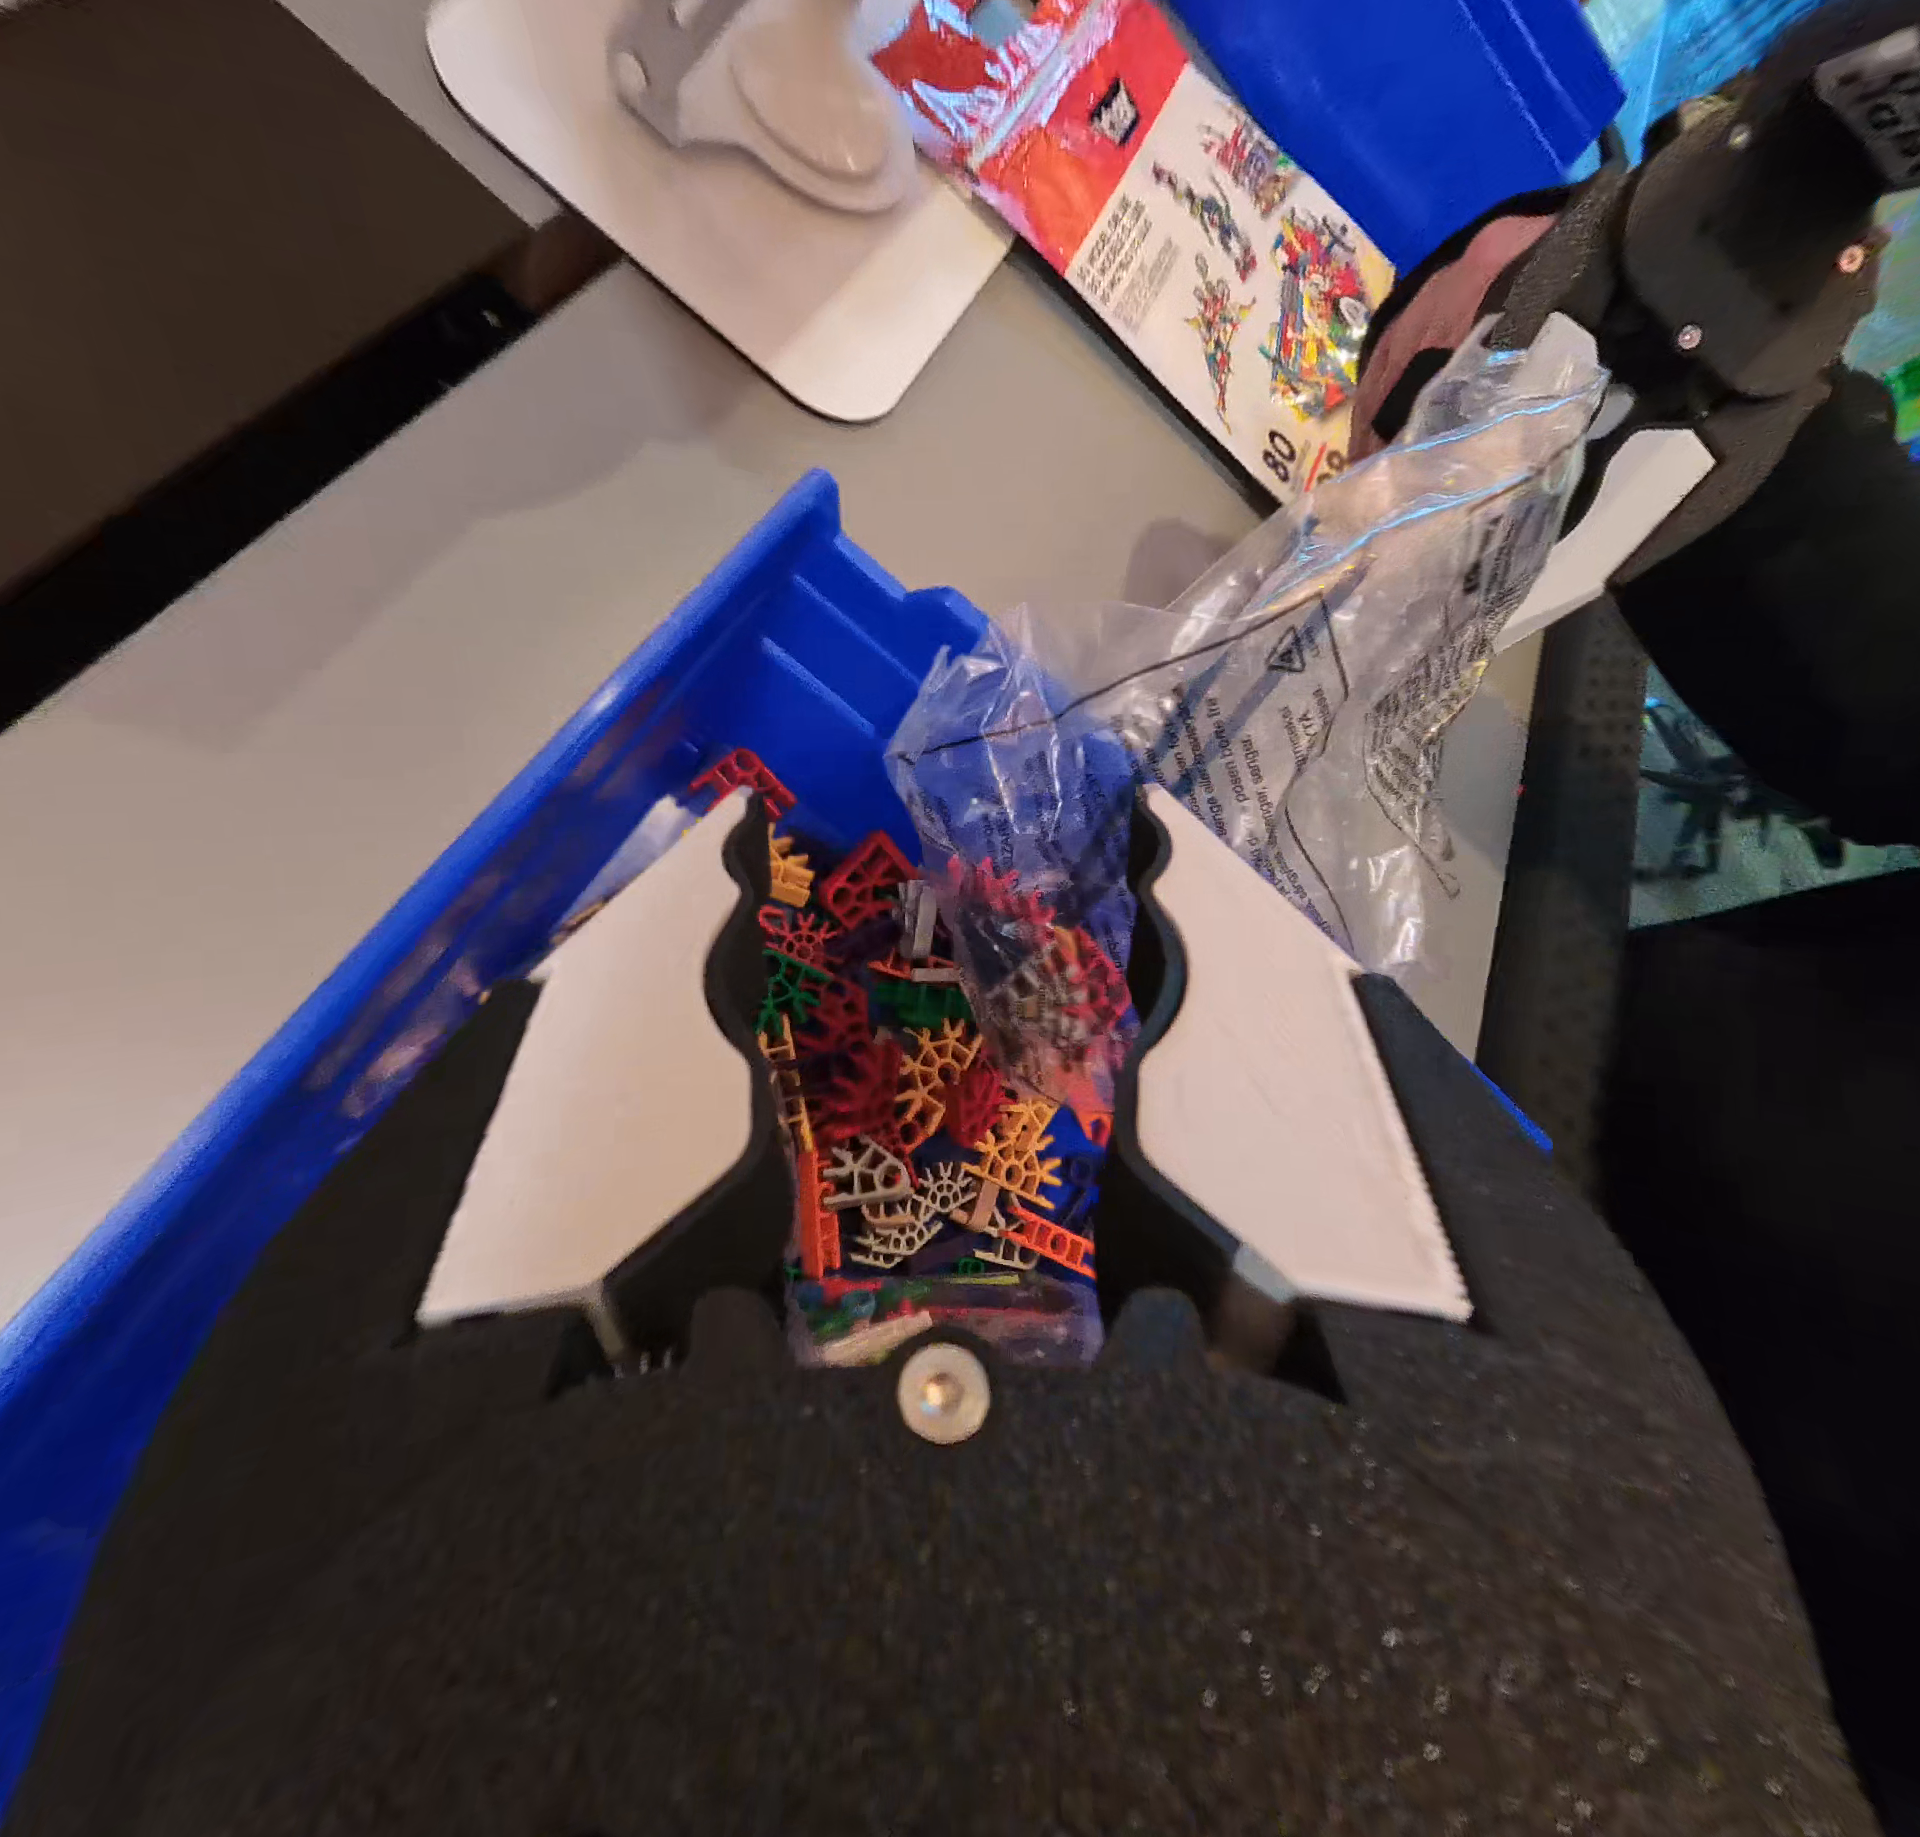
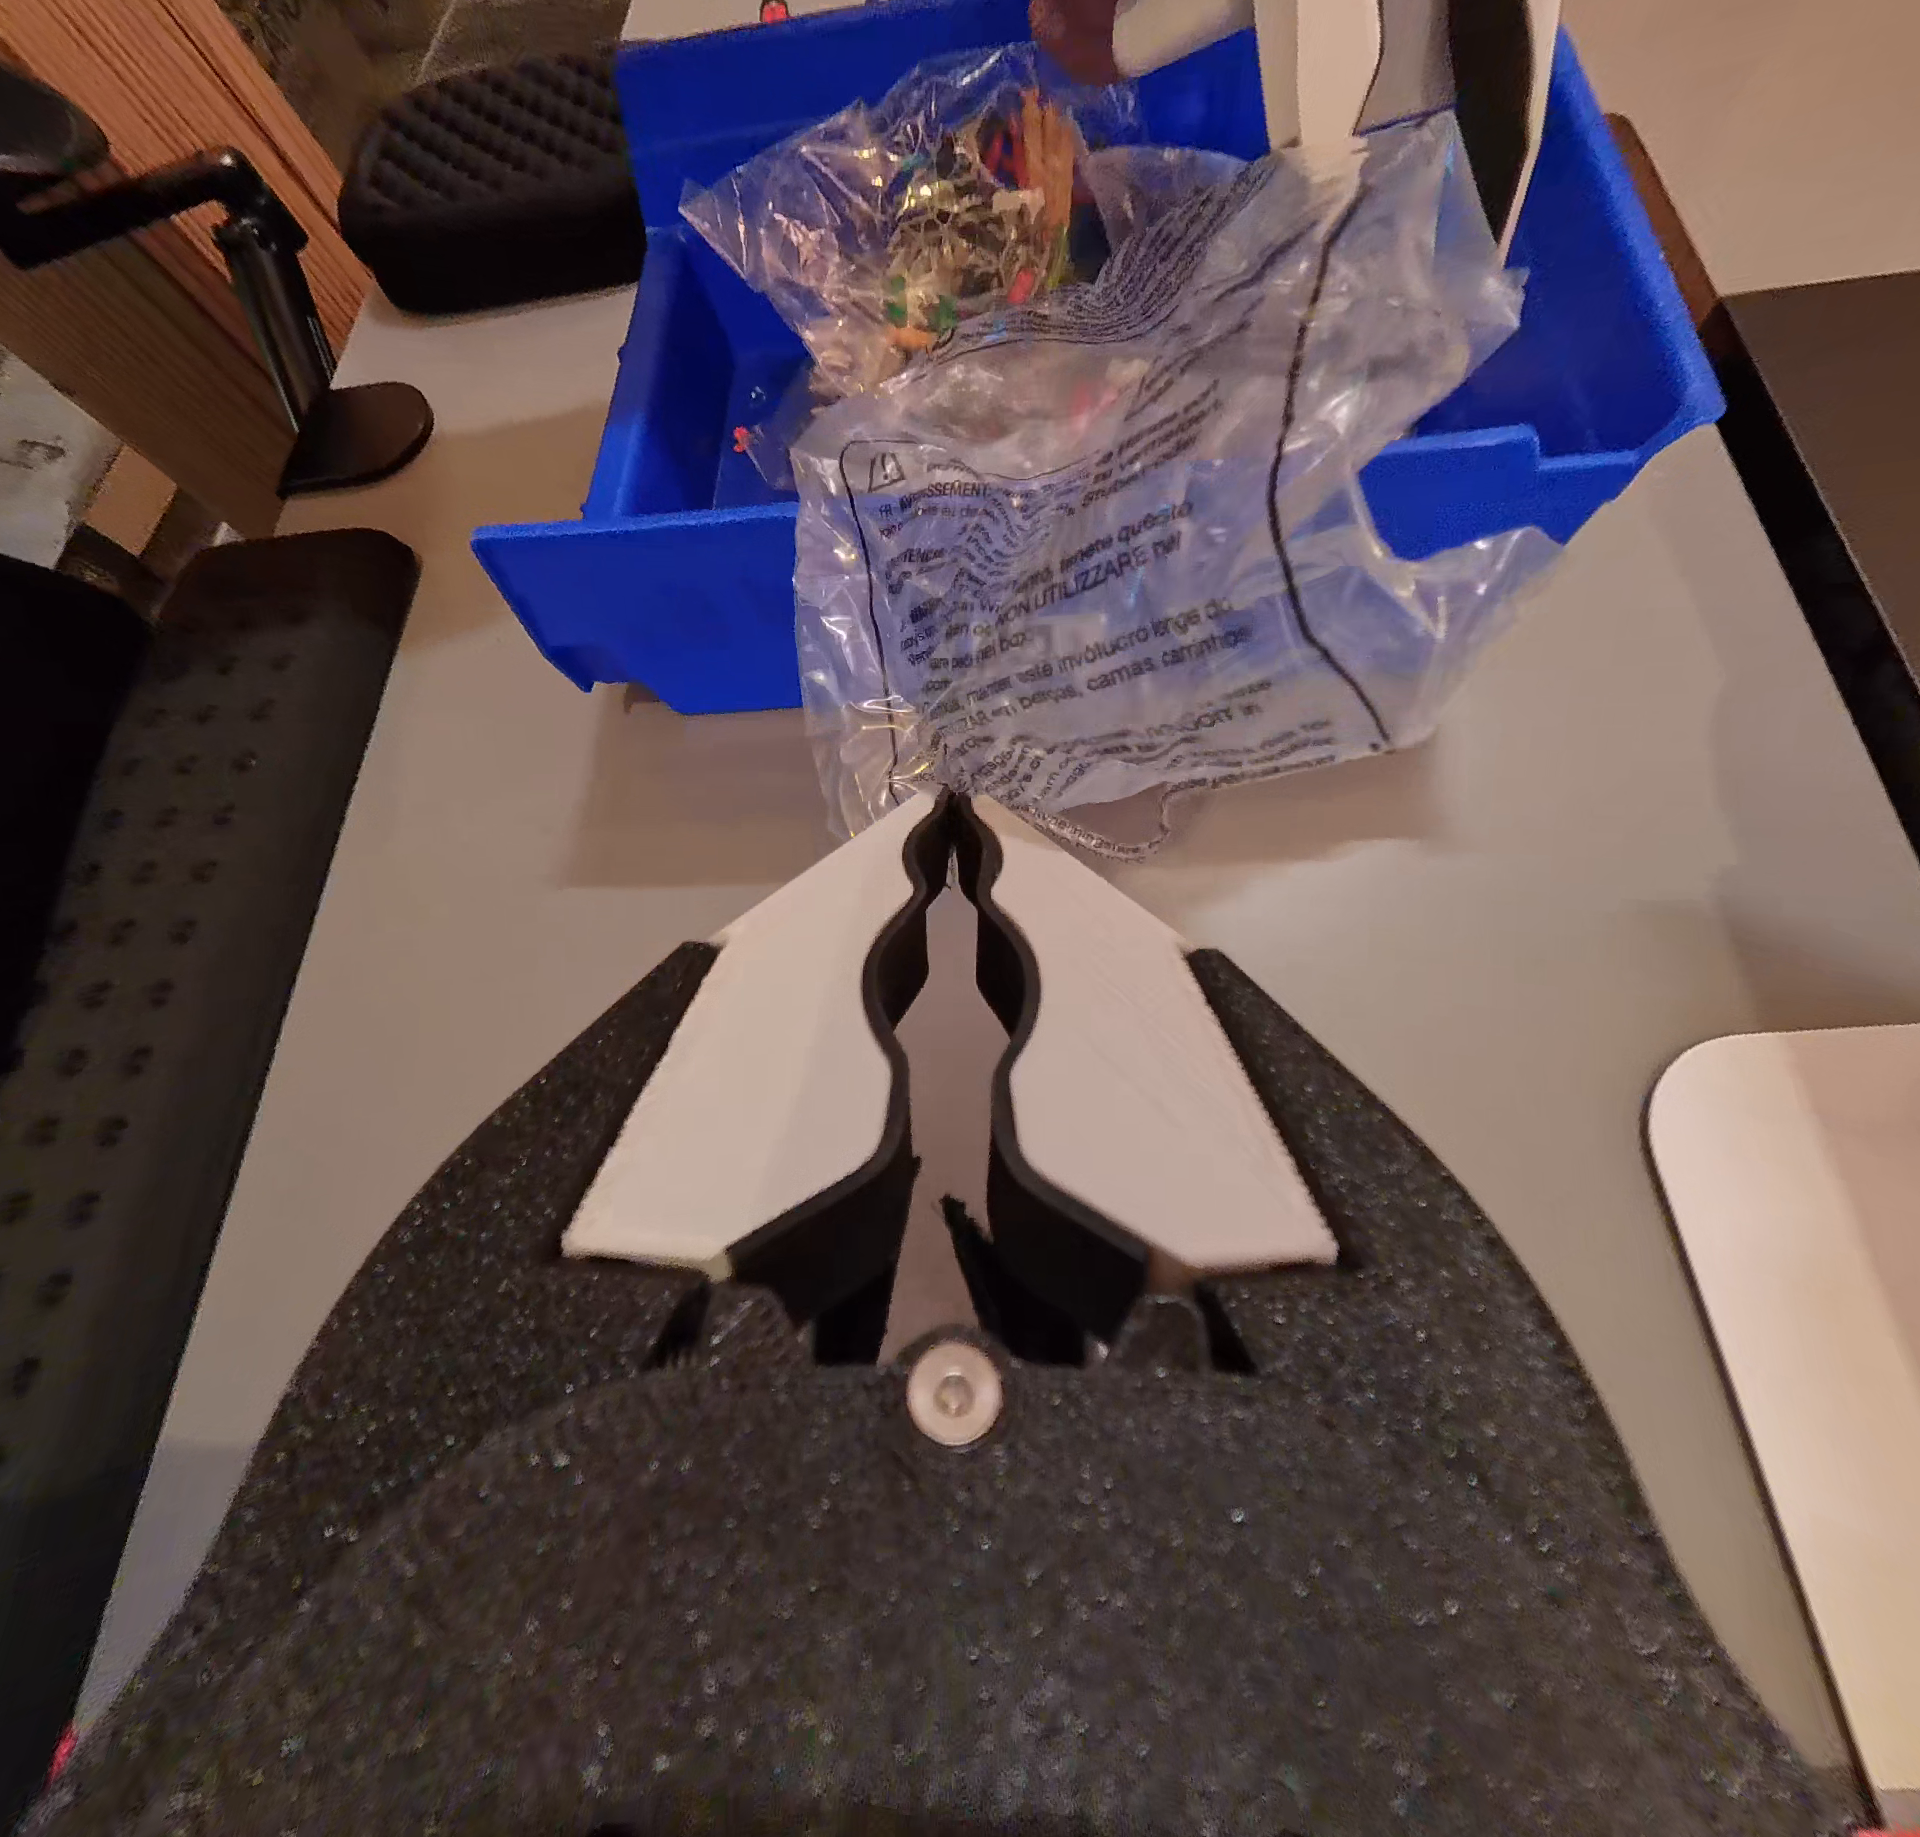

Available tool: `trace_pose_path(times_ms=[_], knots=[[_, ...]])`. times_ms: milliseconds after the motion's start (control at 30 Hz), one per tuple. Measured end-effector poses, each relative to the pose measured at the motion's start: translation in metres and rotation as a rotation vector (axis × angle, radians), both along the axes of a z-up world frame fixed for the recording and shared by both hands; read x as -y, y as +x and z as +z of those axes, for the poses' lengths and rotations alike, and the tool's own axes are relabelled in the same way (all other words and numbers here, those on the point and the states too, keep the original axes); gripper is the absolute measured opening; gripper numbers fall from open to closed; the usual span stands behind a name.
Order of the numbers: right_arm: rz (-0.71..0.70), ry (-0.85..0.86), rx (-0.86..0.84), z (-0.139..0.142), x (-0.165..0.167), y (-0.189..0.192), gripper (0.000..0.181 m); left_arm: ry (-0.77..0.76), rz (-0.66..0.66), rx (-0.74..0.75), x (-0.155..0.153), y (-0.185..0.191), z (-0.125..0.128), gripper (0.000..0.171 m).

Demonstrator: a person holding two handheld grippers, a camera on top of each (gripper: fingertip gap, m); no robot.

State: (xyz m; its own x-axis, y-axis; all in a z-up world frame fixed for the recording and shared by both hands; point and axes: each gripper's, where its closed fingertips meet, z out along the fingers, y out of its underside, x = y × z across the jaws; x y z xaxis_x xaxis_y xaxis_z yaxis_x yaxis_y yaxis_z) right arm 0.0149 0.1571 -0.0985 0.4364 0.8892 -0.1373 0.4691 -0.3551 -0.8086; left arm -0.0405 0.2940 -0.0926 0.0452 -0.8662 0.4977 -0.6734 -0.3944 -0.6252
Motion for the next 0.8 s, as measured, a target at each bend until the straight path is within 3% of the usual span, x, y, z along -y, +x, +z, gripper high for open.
trace_pose_path(times_ms=[100, 200, 333, 433, 633, 733, 800], knots=[[-0.004, -0.005, 0.003, -0.005, 0.001, 0.001, 0.000, -0.110, -0.030, 0.038, 0.009, 0.009, 0.003, 0.050], [-0.006, -0.007, 0.003, -0.007, 0.002, 0.002, 0.000, -0.216, -0.034, -0.001, 0.015, 0.012, -0.009, 0.048], [-0.004, -0.002, 0.003, -0.006, 0.003, 0.001, 0.000, -0.251, -0.046, 0.043, 0.021, 0.017, -0.010, 0.021], [0.001, 0.006, -0.001, -0.003, 0.003, -0.002, 0.000, -0.189, -0.033, 0.079, 0.017, 0.016, -0.003, 0.002], [-0.045, 0.058, 0.018, 0.014, -0.009, 0.001, 0.000, 0.019, 0.108, 0.192, -0.016, -0.012, 0.047, 0.000], [-0.097, 0.108, 0.016, 0.035, -0.022, 0.005, 0.000, 0.162, 0.197, 0.290, -0.027, -0.033, 0.080, 0.000], [-0.137, 0.156, -0.003, 0.058, -0.032, 0.008, 0.000, 0.170, 0.230, 0.356, -0.020, -0.044, 0.100, 0.000]])
